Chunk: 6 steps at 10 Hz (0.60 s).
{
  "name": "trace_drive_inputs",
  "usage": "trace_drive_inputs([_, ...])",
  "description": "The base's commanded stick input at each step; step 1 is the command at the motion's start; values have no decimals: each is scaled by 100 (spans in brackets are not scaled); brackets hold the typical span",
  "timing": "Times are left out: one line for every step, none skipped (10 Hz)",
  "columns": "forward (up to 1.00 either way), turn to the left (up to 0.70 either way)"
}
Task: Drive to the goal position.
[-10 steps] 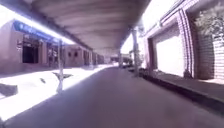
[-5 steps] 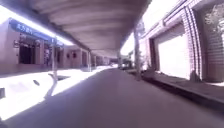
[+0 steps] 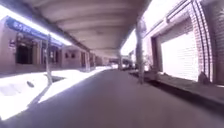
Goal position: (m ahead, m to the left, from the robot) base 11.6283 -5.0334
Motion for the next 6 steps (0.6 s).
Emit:
trace_drive_inputs([85, 0])
trace_drive_inputs([85, 0])
trace_drive_inputs([85, 0])
trace_drive_inputs([85, 0])
trace_drive_inputs([85, 0])
trace_drive_inputs([85, 0])
